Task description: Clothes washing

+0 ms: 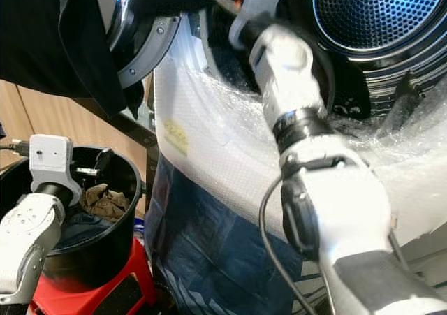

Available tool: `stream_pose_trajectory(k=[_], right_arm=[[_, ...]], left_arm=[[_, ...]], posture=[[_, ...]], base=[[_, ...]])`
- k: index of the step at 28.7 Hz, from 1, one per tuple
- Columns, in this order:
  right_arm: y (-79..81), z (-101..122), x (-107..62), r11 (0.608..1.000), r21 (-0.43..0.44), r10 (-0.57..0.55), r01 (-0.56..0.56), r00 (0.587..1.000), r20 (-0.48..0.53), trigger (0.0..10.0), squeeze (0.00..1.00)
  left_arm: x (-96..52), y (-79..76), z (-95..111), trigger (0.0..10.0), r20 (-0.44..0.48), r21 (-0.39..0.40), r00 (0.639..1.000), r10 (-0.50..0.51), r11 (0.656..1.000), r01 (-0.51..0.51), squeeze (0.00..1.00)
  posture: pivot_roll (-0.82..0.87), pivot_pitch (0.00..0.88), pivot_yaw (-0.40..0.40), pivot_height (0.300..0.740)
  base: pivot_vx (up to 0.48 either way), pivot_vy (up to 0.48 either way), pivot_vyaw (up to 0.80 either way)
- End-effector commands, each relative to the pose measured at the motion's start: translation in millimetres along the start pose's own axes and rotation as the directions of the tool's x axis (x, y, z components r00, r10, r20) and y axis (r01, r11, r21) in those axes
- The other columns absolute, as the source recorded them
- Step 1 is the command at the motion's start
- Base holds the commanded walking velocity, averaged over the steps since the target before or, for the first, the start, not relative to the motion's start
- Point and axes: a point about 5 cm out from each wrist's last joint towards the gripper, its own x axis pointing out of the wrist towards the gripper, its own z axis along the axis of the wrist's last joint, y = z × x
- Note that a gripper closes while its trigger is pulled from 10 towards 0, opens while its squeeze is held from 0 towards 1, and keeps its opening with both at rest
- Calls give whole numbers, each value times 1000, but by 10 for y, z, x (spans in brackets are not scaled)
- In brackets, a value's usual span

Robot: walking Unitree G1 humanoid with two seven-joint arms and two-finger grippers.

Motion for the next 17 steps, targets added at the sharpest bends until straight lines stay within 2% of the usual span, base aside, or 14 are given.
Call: stream_pose_trajectory(k=[1, 2, 3, 4, 5, 9, 10, 11, 12, 13, 16, 17], right_arm=[[-303, 22, -69, 969, 41, -240, 242, 969, -60, 10000, 0], [-375, 16, -93, 946, 60, -315, 319, 946, -78, 10000, 0], [-375, 16, -93, 946, 60, -315, 319, 946, -78, 10000, 0], [-587, -33, -193, 856, 109, -490, 506, 860, -144, 10000, 0], [-634, -39, -218, 837, 104, -521, 538, 840, -154, 10000, 0], [-662, -28, -233, 819, 67, -555, 570, 816, -159, 10000, 0], [-676, -64, -248, 802, 64, -578, 595, 798, -172, 10000, 0], [-676, -64, -248, 802, 64, -578, 595, 798, -172, 10000, 0], [-702, -105, -272, 778, 73, -604, 624, 775, -186, 10000, 0], [-702, -105, -272, 778, 73, -604, 624, 775, -186, 10000, 0], [-802, -190, -355, 704, 81, -680, 705, 703, -210, 10000, 0], [-842, -259, -404, 650, 71, -727, 756, 646, -232, 10000, 0]], left_arm=[[22, -78, 73, 10000, 31, -6, 999, -29, 1000, 29, 0], [21, -83, 75, 10000, 33, -7, 999, -30, 1000, 30, 0], [21, -83, 75, 10000, 33, -7, 999, -30, 1000, 30, 0], [7, -119, 80, 10000, 37, -8, 998, -44, 999, 44, 0], [1, -131, 81, 10000, 38, -6, 998, -48, 999, 49, 0], [-10, -161, 99, 10000, 45, -16, 998, -49, 999, 50, 0], [-7, -181, 109, 10000, 49, -22, 997, -53, 998, 54, 0], [-7, -181, 109, 10000, 49, -22, 997, -53, 998, 54, 0], [-4, -196, 112, 10000, 51, -21, 997, -58, 998, 59, 0], [-4, -196, 112, 10000, 51, -21, 997, -58, 998, 59, 0], [1, -195, 120, 10000, 60, -31, 997, -51, 998, 53, 0], [8, -185, 128, 10000, 64, -54, 997, -40, 998, 43, 0]], posture=[[299, 0, -215, 740], [295, 0, -215, 740], [295, 0, -215, 740], [296, 0, -215, 740], [298, 0, -216, 740], [301, 0, -215, 740], [304, 0, -215, 740], [304, 0, -215, 740], [304, 0, -216, 740], [304, 0, -216, 740], [305, 0, -217, 740], [301, 0, -218, 740]], base=[[0, 0, 0], [0, 0, 0], [0, 0, 0], [0, 0, 0], [0, 0, 0], [0, 0, 0], [0, 0, 0], [0, 0, 0], [0, 0, 0], [0, 0, 0], [0, 0, 0], [0, 0, 0]])
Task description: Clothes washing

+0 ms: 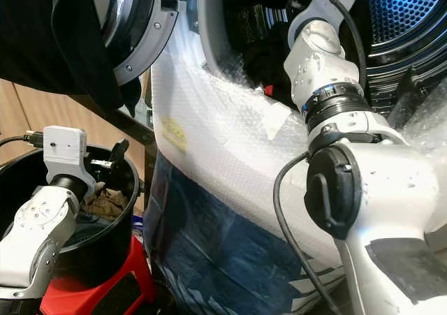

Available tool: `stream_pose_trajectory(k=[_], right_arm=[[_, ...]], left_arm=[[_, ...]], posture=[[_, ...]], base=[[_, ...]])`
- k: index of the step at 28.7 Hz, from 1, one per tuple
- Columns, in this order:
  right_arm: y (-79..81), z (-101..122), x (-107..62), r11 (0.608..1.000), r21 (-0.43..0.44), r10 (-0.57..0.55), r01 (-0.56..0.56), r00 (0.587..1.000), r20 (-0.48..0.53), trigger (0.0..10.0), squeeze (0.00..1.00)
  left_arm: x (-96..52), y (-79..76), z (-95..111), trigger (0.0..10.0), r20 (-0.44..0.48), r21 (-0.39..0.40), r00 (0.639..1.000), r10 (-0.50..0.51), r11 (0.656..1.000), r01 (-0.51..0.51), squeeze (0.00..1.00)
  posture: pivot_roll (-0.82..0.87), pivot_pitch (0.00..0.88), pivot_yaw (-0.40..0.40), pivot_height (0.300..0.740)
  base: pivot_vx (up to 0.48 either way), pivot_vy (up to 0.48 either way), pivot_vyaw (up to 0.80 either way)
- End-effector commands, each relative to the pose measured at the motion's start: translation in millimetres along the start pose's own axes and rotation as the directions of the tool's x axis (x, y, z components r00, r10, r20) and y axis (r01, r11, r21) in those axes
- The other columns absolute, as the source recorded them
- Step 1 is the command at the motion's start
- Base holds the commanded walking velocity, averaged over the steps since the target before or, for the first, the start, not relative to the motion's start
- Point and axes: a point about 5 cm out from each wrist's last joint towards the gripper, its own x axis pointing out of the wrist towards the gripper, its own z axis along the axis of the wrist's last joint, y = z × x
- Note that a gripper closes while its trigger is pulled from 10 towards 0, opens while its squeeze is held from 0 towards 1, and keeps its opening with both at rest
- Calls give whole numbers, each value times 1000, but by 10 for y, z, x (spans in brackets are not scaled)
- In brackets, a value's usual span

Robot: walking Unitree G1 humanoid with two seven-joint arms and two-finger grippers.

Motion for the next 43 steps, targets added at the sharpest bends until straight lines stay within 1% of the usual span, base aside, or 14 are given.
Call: stream_pose_trajectory(k=[1, 6, 8, 9, 10, 12, 16, 26, 27, 28, 29, 32, 36, 43], right_arm=[[-173, -59, 27, 993, 8, -117, 117, 993, -23, 10000, 0], [-132, -236, 13, 995, -16, -97, 96, 993, -72, 10000, 0], [-63, -210, 6, 999, -17, -35, 34, 997, -66, 10000, 0], [55, -199, -14, 998, -19, 62, -64, 995, -72, 10000, 0], [374, -204, -103, 942, -101, 310, -321, 944, -108, 10000, 0], [608, -107, -193, 847, -241, 462, -474, 880, -106, 10000, 0], [698, 79, -229, 827, -295, 484, -478, 873, -58, 10000, 0], [687, 88, -226, 814, -319, 492, -486, 868, -68, 10000, 0], [383, 249, -106, 922, -290, 275, -255, 961, 30, 10000, 0], [144, 365, -45, 965, -251, 97, -71, 991, 95, 10000, 0], [-149, 441, 3, 972, -200, -98, 126, 985, 145, 10000, 0], [-259, 360, 33, 971, -194, -121, 144, 985, 122, 10000, 0], [-232, 274, 48, 968, -244, -26, 48, 995, 91, 10000, 0], [-320, 187, 63, 977, -190, -87, 95, 995, 52, 10000, 0]], left_arm=[[14, -48, 76, 10000, 35, -20, 999, -8, 1000, 8, 0], [36, -143, 167, 10000, 73, -63, 997, -18, 998, 23, 0], [31, -167, 176, 10000, 77, -62, 997, -23, 998, 28, 0], [26, -191, 177, 10000, 77, -68, 996, -38, 997, 43, 0], [10, -241, 187, 10000, 81, -69, 994, -77, 994, 82, 0], [-7, -294, 213, 10000, 92, -50, 990, -110, 992, 115, 0], [-17, -318, 244, 10000, 102, -46, 990, -100, 993, 105, 0], [-29, -323, 245, 10000, 100, -47, 990, -97, 994, 102, 0], [-66, -394, 256, 10000, 104, -69, 990, -97, 992, 104, 0], [-93, -445, 267, 10000, 107, -86, 990, -96, 991, 105, 0], [-110, -497, 289, 10000, 113, -102, 989, -97, 989, 109, 0], [-90, -505, 296, 10000, 116, -103, 988, -99, 988, 111, 0], [-77, -500, 312, 10000, 124, -102, 987, -100, 988, 113, 0], [-80, -504, 323, 10000, 117, -102, 988, -99, 988, 111, 0]], posture=[[301, 0, -218, 740], [313, 0, -219, 740], [322, 0, -225, 740], [328, 0, -233, 740], [331, 0, -241, 740], [347, 0, -254, 740], [380, 0, -273, 740], [380, 0, -273, 740], [406, 0, -278, 740], [403, 0, -277, 740], [391, 0, -273, 740], [384, 0, -274, 740], [373, 0, -265, 740], [365, 0, -262, 740]], base=[[0, 0, 0], [0, 0, 0], [0, 0, 0], [0, 0, 0], [0, 0, 0], [0, 0, 0], [0, 0, 0], [0, 0, 0], [0, 0, 0], [0, 0, 0], [0, 0, 0], [0, 0, 0], [0, 0, 0], [0, 0, 0]])
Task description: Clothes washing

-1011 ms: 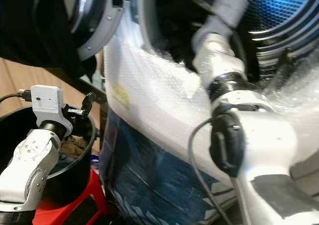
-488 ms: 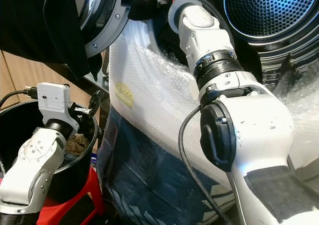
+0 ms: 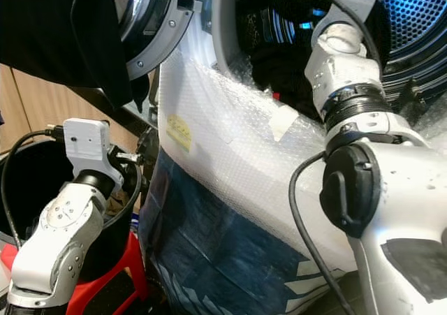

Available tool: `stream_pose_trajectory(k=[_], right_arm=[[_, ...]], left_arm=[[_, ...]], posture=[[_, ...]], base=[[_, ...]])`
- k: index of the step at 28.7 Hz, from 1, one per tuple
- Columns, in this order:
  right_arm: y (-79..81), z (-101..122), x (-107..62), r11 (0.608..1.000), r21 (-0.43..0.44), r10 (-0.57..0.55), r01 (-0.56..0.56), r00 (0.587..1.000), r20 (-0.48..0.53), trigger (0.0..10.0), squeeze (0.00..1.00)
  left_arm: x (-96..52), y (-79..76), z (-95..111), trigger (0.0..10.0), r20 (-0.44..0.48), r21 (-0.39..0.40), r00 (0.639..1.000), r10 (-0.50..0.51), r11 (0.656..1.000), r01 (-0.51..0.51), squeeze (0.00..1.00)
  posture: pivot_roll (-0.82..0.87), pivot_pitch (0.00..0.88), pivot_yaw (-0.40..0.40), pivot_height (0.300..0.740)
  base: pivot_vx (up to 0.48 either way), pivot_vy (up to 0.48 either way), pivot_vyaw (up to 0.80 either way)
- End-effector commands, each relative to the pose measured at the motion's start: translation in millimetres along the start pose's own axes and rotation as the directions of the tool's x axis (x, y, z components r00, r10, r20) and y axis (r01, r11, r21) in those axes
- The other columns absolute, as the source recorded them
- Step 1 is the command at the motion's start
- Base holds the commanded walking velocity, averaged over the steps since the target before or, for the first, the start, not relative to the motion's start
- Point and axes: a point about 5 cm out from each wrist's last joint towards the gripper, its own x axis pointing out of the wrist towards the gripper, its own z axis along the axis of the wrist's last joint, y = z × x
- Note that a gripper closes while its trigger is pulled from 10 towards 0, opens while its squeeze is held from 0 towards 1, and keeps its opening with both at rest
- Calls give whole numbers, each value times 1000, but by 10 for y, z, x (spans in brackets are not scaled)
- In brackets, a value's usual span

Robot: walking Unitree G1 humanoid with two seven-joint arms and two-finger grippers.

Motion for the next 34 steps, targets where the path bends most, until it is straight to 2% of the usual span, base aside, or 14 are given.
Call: stream_pose_trajectory(k=[1, 5, 7, 8, 9, 17, 21, 22, 25, 27, 30, 34], right_arm=[[-111, 8, 24, 999, 16, -38, 38, 999, -6, 10000, 0], [-112, 7, 25, 999, 16, -34, 34, 999, -5, 10000, 0], [-148, -239, 35, 999, 31, -34, 36, 996, -77, 10000, 0], [-89, -437, 17, 997, 73, 16, -6, 991, -132, 10000, 0], [-52, -477, 7, 996, 89, 37, -24, 989, -145, 10000, 0], [227, -642, -83, 965, 242, 159, -104, 963, -219, 10000, 0], [267, -688, -101, 968, 225, 163, -113, 963, -216, 10000, 0], [287, -751, -118, 962, 253, 166, -103, 956, -241, 10000, 0], [296, -768, -123, 962, 252, 165, -102, 956, -243, 10000, 0], [307, -713, -117, 966, 229, 170, -121, 964, -207, 10000, 0], [302, -574, -98, 962, 244, 168, -125, 973, -161, 10000, 0], [280, -541, -89, 965, 235, 158, -119, 975, -153, 10000, 0]], left_arm=[[4, -65, 57, 10000, 14, 10, 1000, -20, 1000, 20, 0], [5, -65, 57, 10000, 14, 10, 1000, -20, 1000, 20, 0], [13, -76, 97, 10000, 28, 9, 999, -25, 1000, 24, 0], [4, -79, 137, 10000, 40, 7, 999, -28, 1000, 28, 0], [-3, -77, 142, 10000, 41, 8, 999, -28, 1000, 28, 0], [14, -106, 166, 10000, 46, -19, 999, -29, 999, 30, 0], [5, -120, 176, 10000, 46, -21, 998, -41, 999, 42, 0], [14, -128, 173, 10000, 45, -22, 998, -48, 999, 49, 0], [22, -141, 178, 10000, 50, -23, 997, -51, 998, 52, 0], [30, -145, 191, 10000, 63, -32, 997, -50, 998, 52, 0], [34, -155, 210, 10000, 75, -37, 996, -52, 998, 55, 0], [24, -137, 199, 10000, 70, -31, 997, -42, 999, 44, 0]], posture=[[365, 0, -262, 740], [365, 0, -262, 740], [385, 0, -256, 740], [380, 0, -253, 740], [378, 0, -251, 740], [364, 0, -238, 740], [361, 0, -237, 740], [358, 0, -238, 740], [356, 0, -240, 740], [346, 0, -239, 740], [340, 0, -242, 740], [333, 0, -245, 740]], base=[[0, 0, 0], [0, 0, 0], [0, 0, 0], [0, 0, 0], [0, 0, 0], [0, 0, 0], [0, 0, 0], [0, 0, 0], [0, 0, 0], [0, 0, 0], [0, 0, 0], [0, 0, 0]])
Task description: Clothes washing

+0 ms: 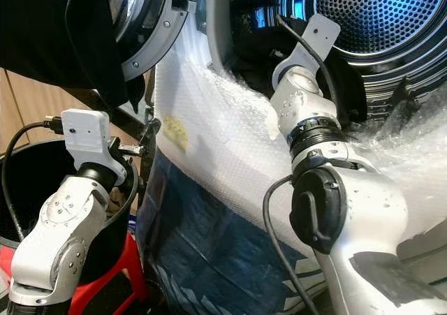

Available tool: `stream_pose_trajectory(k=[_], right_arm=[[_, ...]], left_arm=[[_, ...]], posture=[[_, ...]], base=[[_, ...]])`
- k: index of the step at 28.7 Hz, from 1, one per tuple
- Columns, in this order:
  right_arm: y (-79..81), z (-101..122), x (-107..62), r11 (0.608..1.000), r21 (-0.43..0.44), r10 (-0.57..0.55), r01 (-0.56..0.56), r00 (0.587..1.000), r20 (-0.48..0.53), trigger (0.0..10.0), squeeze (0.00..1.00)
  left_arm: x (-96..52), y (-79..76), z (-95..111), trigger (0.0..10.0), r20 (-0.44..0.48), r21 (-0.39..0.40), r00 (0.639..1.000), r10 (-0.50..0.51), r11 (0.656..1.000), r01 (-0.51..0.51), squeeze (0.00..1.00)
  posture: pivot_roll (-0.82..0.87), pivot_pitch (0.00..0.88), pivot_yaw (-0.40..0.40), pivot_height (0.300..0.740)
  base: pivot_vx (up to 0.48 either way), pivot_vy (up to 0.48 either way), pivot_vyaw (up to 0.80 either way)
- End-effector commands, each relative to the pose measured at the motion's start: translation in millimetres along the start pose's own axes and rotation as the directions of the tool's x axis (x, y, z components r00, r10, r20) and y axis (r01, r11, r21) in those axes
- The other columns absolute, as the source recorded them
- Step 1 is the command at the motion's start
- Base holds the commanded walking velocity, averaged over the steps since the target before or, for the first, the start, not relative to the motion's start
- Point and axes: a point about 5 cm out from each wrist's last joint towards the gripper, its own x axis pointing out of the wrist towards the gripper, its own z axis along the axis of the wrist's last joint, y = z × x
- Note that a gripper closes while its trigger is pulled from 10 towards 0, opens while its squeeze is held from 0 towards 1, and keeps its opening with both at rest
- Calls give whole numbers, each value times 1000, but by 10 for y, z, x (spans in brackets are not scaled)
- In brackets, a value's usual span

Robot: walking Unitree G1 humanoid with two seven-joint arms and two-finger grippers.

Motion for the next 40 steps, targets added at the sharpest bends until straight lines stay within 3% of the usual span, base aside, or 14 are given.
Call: stream_pose_trajectory(k=[1, 4, 7, 11, 16, 18, 21, 26, 28, 33, 37, 39, 40], right_arm=[[-97, 121, 7, 999, 17, -34, 34, 999, 32, 10000, 0], [-135, 181, 8, 997, 59, -43, 40, 998, 40, 10000, 0], [-59, 263, -9, 998, 63, -11, 7, 998, 69, 10000, 0], [-105, 246, -3, 999, -38, -15, 19, 995, 99, 10000, 0], [-198, 197, 9, 999, -10, -45, 46, 996, 71, 10000, 0], [-188, 299, -5, 1000, -13, -15, 16, 994, 106, 10000, 0], [-212, 424, -32, 995, -95, -9, 26, 984, 178, 10000, 0], [-327, 372, -37, 989, -148, 23, 0, 988, 154, 10000, 0], [-452, 370, -65, 961, -277, 28, 24, 983, 181, 10000, 0], [-607, 422, -51, 930, -358, -3, 81, 977, 213, 10000, 0], [-561, 550, -48, 929, -371, 96, -8, 971, 219, 10000, 0], [-404, 667, -73, 875, -476, 224, -91, 947, 231, 10000, 0], [-390, 671, -73, 866, -490, 234, -95, 944, 231, 10000, 0]], left_arm=[[5, -52, 45, 10000, 22, 0, 1000, -22, 1000, 22, 0], [5, -25, 60, 10000, 27, 2, 1000, -16, 1000, 16, 0], [21, -10, 75, 10000, 32, 12, 999, -19, 1000, 18, 0], [17, -53, 26, 10000, 24, -17, 1000, -18, 1000, 18, 0], [34, -51, 38, 10000, 23, -5, 999, -28, 1000, 28, 0], [31, -32, 39, 10000, 23, -4, 999, -28, 1000, 28, 0], [29, -43, 32, 10000, 22, -4, 999, -33, 999, 33, 0], [15, -72, 21, 10000, 21, -19, 999, -35, 999, 35, 0], [17, -66, 14, 10000, 19, -16, 999, -37, 999, 38, 0], [49, -52, 33, 10000, 29, -17, 999, -32, 999, 32, 0], [85, -46, 69, 10000, 45, -8, 998, -42, 999, 42, 0], [94, -18, 87, 10000, 49, 0, 998, -31, 1000, 31, 0], [95, -14, 86, 10000, 49, 0, 998, -30, 1000, 30, 0]], posture=[[336, 0, -246, 740], [326, 0, -239, 740], [308, 1, -232, 740], [292, 0, -243, 740], [289, 0, -238, 740], [276, 0, -232, 740], [267, 9, -231, 740], [257, 11, -238, 740], [254, 7, -231, 740], [243, 5, -229, 740], [249, 0, -227, 740], [260, 0, -220, 740], [260, 0, -220, 740]], base=[[0, 0, 0], [0, 0, 0], [0, 0, 0], [0, 0, 0], [0, 0, 0], [0, 0, 0], [0, 0, 0], [0, 0, 0], [0, 0, 0], [0, 0, 0], [0, 0, 0], [0, 0, 0], [0, 0, 0]])
